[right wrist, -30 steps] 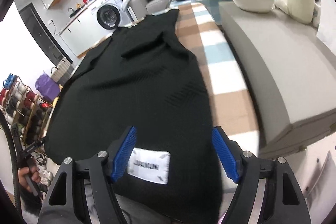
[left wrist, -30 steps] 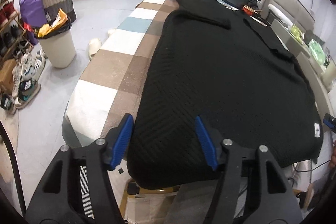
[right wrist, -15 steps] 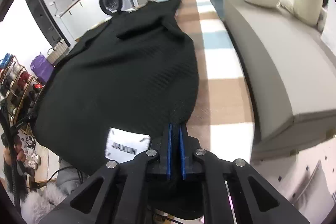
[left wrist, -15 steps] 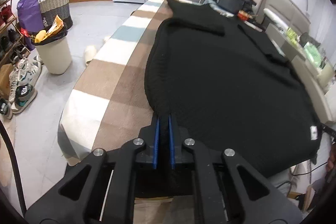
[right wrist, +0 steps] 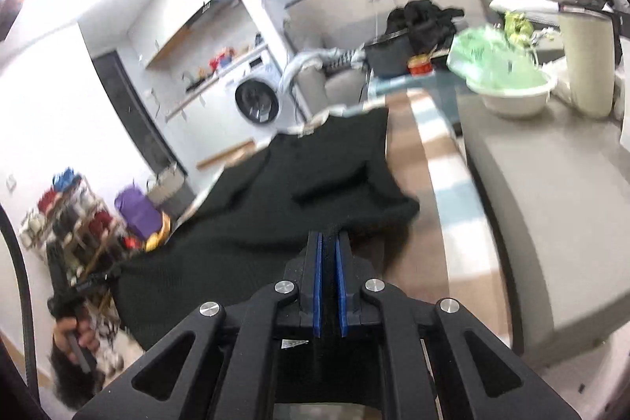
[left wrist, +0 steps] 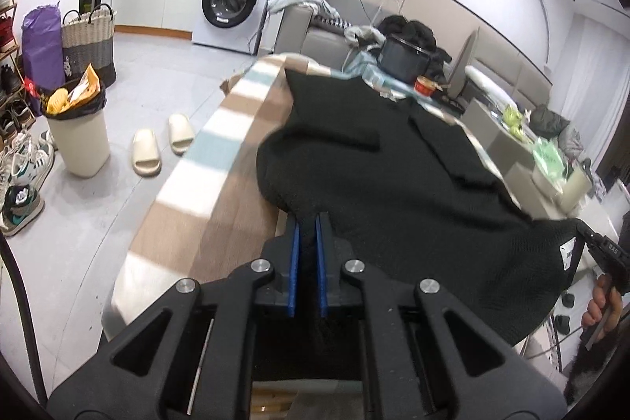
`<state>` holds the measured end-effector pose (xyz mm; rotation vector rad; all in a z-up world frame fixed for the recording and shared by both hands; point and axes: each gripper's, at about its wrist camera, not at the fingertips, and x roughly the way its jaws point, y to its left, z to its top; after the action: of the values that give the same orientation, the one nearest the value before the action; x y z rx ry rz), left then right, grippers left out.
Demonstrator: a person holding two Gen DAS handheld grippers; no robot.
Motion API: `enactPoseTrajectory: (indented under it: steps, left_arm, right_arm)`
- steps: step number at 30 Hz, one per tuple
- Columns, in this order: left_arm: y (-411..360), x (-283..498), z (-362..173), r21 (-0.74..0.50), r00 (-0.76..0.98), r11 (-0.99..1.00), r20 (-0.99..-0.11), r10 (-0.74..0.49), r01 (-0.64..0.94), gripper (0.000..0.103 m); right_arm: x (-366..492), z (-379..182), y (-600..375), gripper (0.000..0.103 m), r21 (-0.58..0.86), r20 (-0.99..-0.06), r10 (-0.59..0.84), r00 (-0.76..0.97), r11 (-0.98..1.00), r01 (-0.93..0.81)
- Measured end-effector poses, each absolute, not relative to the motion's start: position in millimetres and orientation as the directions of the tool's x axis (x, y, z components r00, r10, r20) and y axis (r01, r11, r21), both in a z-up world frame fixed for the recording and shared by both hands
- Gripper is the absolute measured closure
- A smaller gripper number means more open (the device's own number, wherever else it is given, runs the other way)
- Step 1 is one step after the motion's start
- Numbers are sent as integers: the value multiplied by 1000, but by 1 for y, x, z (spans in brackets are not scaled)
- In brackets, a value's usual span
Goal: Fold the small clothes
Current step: 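Grasp the shirt hem with the right gripper while the left gripper grasps the hem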
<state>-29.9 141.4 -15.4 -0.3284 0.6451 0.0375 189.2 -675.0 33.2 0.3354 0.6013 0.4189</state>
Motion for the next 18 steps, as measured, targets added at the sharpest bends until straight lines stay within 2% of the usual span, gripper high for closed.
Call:
enactPoseTrajectory:
  steps: [5, 11, 13, 15, 16, 17, 18]
  left_arm:
    - [152, 3, -4, -293, 813, 944, -580, -49, -152, 98]
    - [165, 40, -36, -307, 757, 929, -651, -48, -205, 97]
    - [167, 44, -46, -314, 739, 926, -671, -60, -211, 96]
    - [167, 47, -55, -307, 720, 927, -692, -61, -216, 87]
    - [166, 47, -59, -310, 718, 926, -693, -64, -217, 80]
    - [166, 45, -62, -319, 718, 923, -692, -73, -214, 70]
    - [168, 43, -64, -332, 717, 918, -692, -82, -216, 65]
  right_arm:
    - [222, 42, -675, 96, 439, -443, 404, 800, 876, -199]
    - [255, 13, -681, 96, 466, -545, 374, 750, 879, -100]
    - [258, 2, -686, 91, 472, -573, 379, 727, 878, -86]
    - [259, -8, -688, 76, 475, -615, 389, 686, 877, -72]
    - [259, -14, -690, 70, 480, -629, 397, 668, 875, -68]
    - [256, -18, -692, 58, 485, -634, 402, 660, 872, -65]
    - [253, -23, -694, 55, 497, -636, 414, 652, 865, -64]
